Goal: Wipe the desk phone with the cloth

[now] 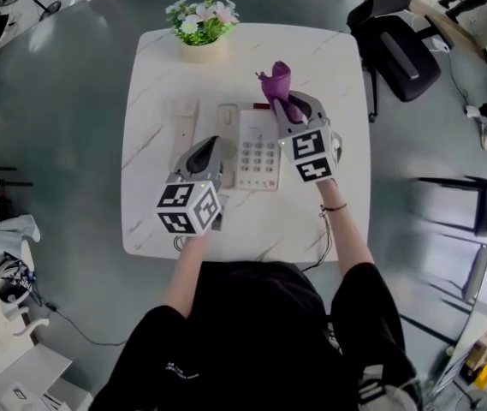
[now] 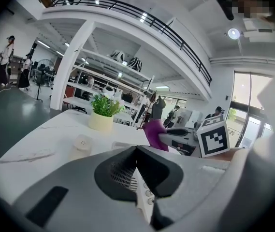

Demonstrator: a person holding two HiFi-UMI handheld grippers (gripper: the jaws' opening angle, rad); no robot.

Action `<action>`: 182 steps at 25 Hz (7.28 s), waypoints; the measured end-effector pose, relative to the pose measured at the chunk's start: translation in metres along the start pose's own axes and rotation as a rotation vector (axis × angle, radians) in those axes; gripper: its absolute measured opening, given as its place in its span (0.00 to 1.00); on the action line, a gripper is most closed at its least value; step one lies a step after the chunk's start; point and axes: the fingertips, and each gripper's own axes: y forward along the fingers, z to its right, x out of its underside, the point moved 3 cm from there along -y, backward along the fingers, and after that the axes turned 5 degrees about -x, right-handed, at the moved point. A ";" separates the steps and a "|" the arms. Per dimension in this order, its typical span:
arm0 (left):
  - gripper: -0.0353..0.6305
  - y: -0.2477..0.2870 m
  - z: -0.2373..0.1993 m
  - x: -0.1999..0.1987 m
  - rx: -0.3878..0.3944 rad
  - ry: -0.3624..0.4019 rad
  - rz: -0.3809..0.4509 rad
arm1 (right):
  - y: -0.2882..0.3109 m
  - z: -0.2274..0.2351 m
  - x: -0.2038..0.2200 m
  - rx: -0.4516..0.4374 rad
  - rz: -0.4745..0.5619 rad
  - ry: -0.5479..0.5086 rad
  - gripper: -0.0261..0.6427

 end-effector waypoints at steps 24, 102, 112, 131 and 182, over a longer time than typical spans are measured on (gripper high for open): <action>0.05 -0.003 -0.006 0.006 -0.022 -0.013 -0.012 | 0.018 -0.047 0.021 -0.214 -0.120 -0.121 0.09; 0.05 -0.056 0.013 0.033 0.048 0.019 -0.031 | -0.050 -0.135 0.062 -0.406 -0.232 -0.002 0.09; 0.05 -0.060 0.017 0.038 0.059 0.028 -0.042 | -0.062 -0.150 0.070 -0.421 -0.237 0.027 0.09; 0.05 -0.066 0.017 0.032 0.078 0.037 -0.027 | -0.076 -0.165 0.079 -0.426 -0.247 0.100 0.09; 0.05 -0.120 0.027 -0.068 0.155 0.247 0.285 | -0.177 -0.061 -0.049 -0.236 0.556 0.699 0.09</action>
